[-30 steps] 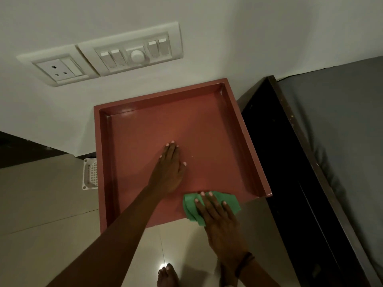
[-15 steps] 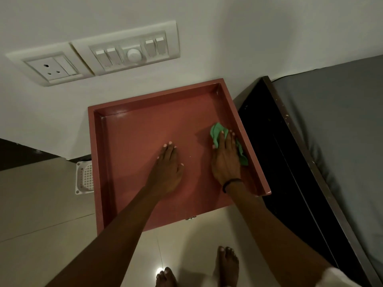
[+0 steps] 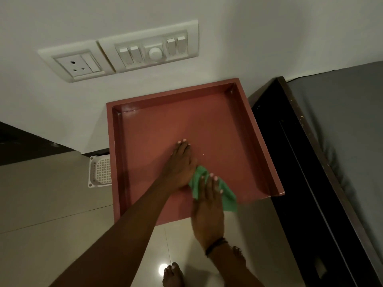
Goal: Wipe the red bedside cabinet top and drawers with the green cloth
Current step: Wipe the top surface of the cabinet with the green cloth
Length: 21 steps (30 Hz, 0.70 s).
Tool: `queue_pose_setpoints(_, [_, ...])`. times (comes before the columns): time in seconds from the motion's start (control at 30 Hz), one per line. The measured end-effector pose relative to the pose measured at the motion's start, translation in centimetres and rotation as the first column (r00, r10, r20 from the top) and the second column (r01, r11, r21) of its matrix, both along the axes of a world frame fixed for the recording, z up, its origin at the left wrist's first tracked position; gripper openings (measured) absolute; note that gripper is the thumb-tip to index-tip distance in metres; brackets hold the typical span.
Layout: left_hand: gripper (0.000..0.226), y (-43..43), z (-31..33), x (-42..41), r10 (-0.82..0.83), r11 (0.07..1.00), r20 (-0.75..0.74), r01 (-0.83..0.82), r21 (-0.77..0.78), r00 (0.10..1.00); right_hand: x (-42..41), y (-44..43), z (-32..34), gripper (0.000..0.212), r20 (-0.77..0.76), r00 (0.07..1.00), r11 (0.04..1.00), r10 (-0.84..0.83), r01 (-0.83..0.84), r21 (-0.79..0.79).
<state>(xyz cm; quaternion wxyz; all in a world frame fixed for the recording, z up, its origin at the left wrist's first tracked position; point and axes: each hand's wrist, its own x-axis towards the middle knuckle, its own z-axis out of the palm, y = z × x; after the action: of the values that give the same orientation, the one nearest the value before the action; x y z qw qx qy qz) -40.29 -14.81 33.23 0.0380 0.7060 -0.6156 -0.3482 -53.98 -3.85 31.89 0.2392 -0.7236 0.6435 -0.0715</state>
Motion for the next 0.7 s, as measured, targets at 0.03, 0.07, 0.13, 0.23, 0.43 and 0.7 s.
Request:
queue_pose_setpoints(0.03, [0.059,-0.1,0.0,0.2,0.003,1.000,-0.005,-0.003,0.012,1.000,1.6,1.4,0.2,0.069,-0.001,0.998,0.998,0.064,-0.064,0.003])
queue_pose_setpoints(0.07, [0.059,-0.2,0.0,0.3,0.006,1.000,-0.001,-0.006,0.014,1.000,3.0,3.0,0.2,0.070,-0.013,0.989,0.989,0.146,-0.146,-0.004])
queue_pose_setpoints(0.13, [0.058,-0.3,0.2,0.2,-0.001,0.999,0.006,0.001,0.033,1.000,4.5,5.4,0.3,0.071,-0.027,0.952,0.951,0.306,-0.307,-0.027])
queue_pose_setpoints(0.23, [0.059,-0.2,0.3,-0.1,-0.002,0.999,0.011,0.002,0.044,1.000,3.9,6.2,-0.5,0.074,-0.062,0.848,0.849,0.527,-0.529,-0.020])
queue_pose_setpoints(0.43, [0.052,0.0,0.7,1.2,-0.007,1.000,-0.023,0.006,-0.029,1.000,-3.1,-3.6,-0.7,0.068,-0.219,0.896,0.899,0.387,-0.419,-0.124])
queue_pose_setpoints(0.7, [0.052,1.6,1.5,3.1,0.038,0.979,-0.022,-0.042,-0.200,0.999,-1.3,-18.0,-0.9,0.062,-0.098,0.995,0.995,0.035,-0.044,-0.088])
